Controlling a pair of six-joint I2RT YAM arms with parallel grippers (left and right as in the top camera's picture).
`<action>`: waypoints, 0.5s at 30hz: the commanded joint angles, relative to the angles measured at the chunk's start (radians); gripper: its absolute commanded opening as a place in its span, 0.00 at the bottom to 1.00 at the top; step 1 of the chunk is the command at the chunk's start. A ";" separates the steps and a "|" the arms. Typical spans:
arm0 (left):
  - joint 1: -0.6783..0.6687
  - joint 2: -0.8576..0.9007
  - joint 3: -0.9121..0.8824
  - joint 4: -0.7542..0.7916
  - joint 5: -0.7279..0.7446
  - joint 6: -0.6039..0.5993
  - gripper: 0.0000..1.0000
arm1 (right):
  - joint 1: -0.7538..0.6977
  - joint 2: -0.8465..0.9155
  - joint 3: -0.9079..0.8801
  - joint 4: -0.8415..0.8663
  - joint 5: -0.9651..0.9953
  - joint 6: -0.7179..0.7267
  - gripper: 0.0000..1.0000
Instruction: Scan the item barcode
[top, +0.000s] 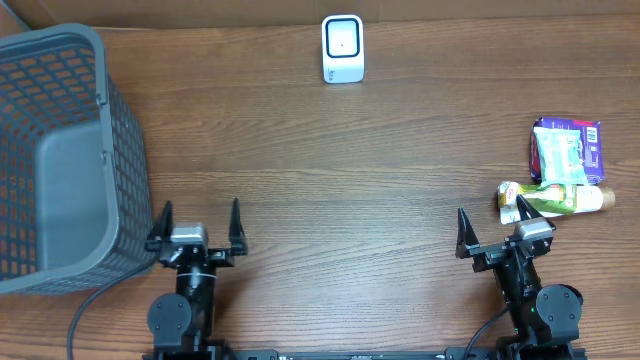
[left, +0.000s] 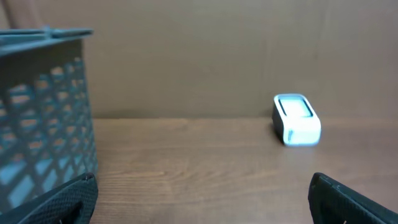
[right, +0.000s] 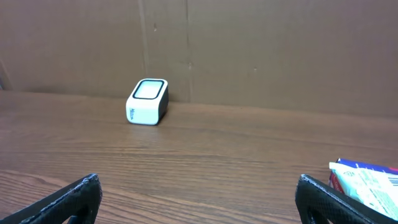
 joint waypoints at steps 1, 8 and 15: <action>0.007 -0.040 -0.049 0.006 0.050 0.096 1.00 | 0.005 -0.012 -0.010 0.004 0.006 -0.003 1.00; 0.007 -0.064 -0.066 -0.093 0.051 0.102 1.00 | 0.005 -0.012 -0.010 0.004 0.006 -0.003 1.00; 0.007 -0.064 -0.066 -0.092 0.050 0.102 1.00 | 0.005 -0.012 -0.010 0.004 0.006 -0.003 1.00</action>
